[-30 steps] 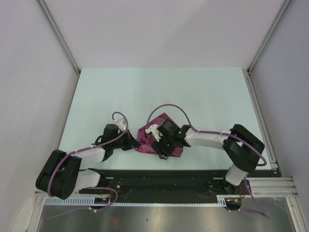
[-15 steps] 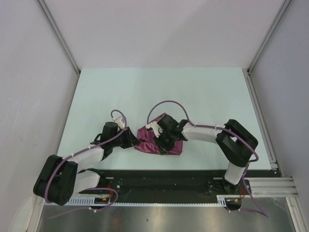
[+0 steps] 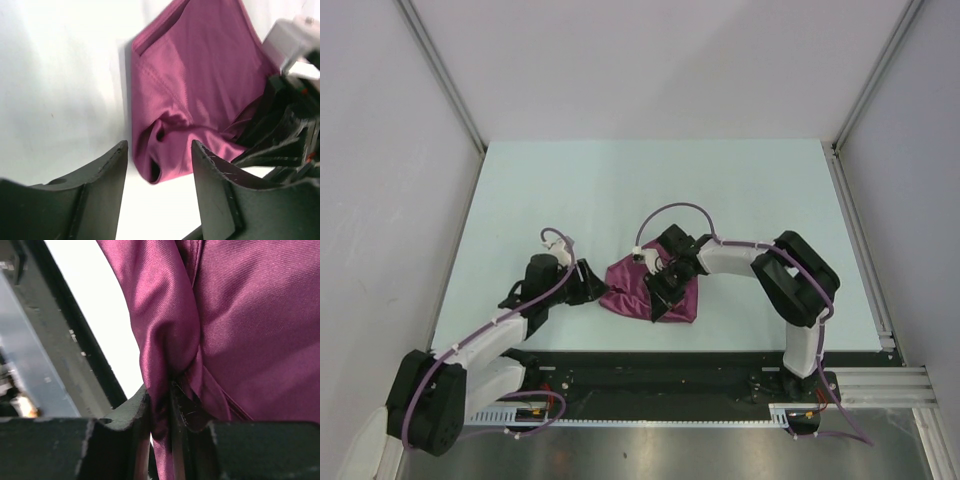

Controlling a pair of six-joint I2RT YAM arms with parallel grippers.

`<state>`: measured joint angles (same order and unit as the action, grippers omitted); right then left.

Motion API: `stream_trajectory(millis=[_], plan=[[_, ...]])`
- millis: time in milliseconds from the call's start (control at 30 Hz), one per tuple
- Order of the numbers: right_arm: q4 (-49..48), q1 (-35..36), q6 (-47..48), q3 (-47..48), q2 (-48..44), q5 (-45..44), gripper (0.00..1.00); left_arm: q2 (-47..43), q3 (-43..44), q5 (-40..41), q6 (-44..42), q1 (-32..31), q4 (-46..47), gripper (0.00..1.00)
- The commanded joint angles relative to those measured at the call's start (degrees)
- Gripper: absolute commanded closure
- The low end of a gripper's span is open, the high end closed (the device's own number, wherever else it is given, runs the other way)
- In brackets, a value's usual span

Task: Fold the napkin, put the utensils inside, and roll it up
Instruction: Roll the napkin at the center of the board.

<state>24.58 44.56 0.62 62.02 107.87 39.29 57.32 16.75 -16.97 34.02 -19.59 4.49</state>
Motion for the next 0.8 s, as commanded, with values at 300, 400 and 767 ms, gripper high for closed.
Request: stream_trajectory(millis=[300, 400, 767], plan=[[10.2, -4.0, 1.1, 2.1, 9.8, 9.6, 0.80, 6.9, -2.7, -3.9, 1.1, 0.1, 12.1, 0.40], [10.8, -4.6, 1.7, 2.7, 10.7, 10.8, 0.80, 8.9, -2.7, -4.6, 1.2, 0.0, 14.3, 0.40], [11.5, -5.3, 1.9, 3.4, 11.2, 11.3, 0.80, 17.7, -2.4, -6.1, 1.9, 0.0, 21.6, 0.67]])
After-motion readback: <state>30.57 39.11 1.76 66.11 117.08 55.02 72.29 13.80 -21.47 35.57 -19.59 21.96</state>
